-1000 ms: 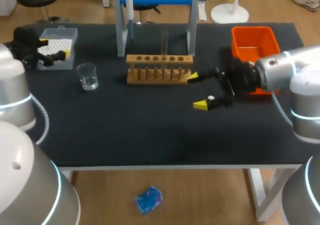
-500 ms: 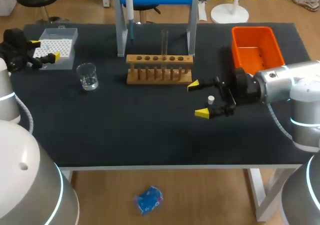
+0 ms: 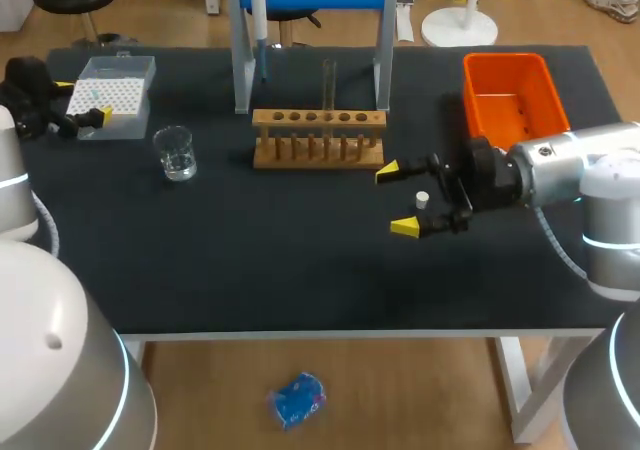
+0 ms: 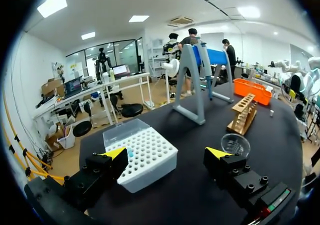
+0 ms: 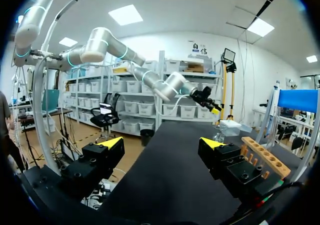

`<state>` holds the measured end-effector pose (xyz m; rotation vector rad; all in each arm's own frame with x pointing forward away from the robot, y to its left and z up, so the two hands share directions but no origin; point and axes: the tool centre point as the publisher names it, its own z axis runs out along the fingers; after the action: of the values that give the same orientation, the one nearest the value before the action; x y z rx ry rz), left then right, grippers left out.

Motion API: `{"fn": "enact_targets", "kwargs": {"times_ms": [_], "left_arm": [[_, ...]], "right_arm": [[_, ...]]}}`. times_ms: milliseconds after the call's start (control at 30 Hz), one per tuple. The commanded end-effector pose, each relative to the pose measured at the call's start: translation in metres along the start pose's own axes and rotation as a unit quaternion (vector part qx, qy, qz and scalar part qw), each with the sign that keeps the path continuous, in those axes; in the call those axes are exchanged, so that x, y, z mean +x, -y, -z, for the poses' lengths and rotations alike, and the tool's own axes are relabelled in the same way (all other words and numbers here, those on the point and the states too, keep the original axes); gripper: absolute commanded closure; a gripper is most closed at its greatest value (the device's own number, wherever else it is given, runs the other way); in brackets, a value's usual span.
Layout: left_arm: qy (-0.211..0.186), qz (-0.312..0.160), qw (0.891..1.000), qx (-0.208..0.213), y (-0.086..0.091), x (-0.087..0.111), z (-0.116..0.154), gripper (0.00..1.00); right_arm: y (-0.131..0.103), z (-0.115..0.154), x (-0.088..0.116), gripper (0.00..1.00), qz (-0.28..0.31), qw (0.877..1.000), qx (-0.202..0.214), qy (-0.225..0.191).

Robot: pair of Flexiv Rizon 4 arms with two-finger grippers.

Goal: Invert the test tube, pick up the pipette, mount the tip to pipette, aspirate from beaker and dispense into the tube, eject the tip, return the pipette, and cap with the stopper.

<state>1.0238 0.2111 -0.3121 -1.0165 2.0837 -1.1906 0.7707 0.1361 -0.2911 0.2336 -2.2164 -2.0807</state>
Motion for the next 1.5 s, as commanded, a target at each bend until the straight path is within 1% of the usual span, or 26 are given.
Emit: {"fn": "enact_targets", "kwargs": {"times_ms": [33,100,200,267,900,1133,1333,1400,1433,1500], "left_arm": [[-0.008,-0.005,1.000,-0.028,-0.001,-0.013,-0.008,0.00],[-0.013,0.000,0.999,-0.045,-0.004,-0.018,-0.010,0.00],[-0.011,0.005,0.999,-0.051,-0.007,-0.022,-0.013,0.00],[-0.007,0.017,0.998,-0.060,-0.008,-0.024,-0.016,0.00],[-0.007,0.017,0.998,-0.060,-0.008,-0.024,-0.016,0.00],[0.002,0.019,0.999,-0.050,-0.009,-0.037,-0.031,0.00],[0.000,0.017,0.999,-0.049,-0.010,-0.045,-0.042,0.00],[-0.001,0.016,0.998,-0.053,-0.012,-0.047,-0.046,0.02],[-0.001,0.017,0.998,-0.054,-0.012,-0.048,-0.047,0.05],[-0.001,0.017,0.998,-0.057,-0.013,-0.050,-0.050,0.17]], "right_arm": [[0.000,0.000,0.000,0.00,0.000,1.000,0.000,0.000],[0.000,0.000,0.000,0.00,0.000,1.000,0.000,0.000],[0.000,0.000,0.000,0.00,0.000,1.000,0.000,0.000],[0.000,0.000,0.000,0.00,0.000,1.000,0.000,0.000],[0.000,0.000,0.000,0.00,0.000,1.000,0.000,0.000],[0.000,0.000,0.000,0.00,0.000,1.000,0.000,0.000],[0.000,0.000,0.000,0.00,0.000,1.000,0.000,0.000],[0.000,0.000,0.000,0.00,0.000,1.000,0.000,0.000],[0.000,0.000,0.000,0.00,0.000,1.000,0.000,0.000],[0.000,0.000,0.000,0.00,0.000,1.000,0.000,0.000]]}}
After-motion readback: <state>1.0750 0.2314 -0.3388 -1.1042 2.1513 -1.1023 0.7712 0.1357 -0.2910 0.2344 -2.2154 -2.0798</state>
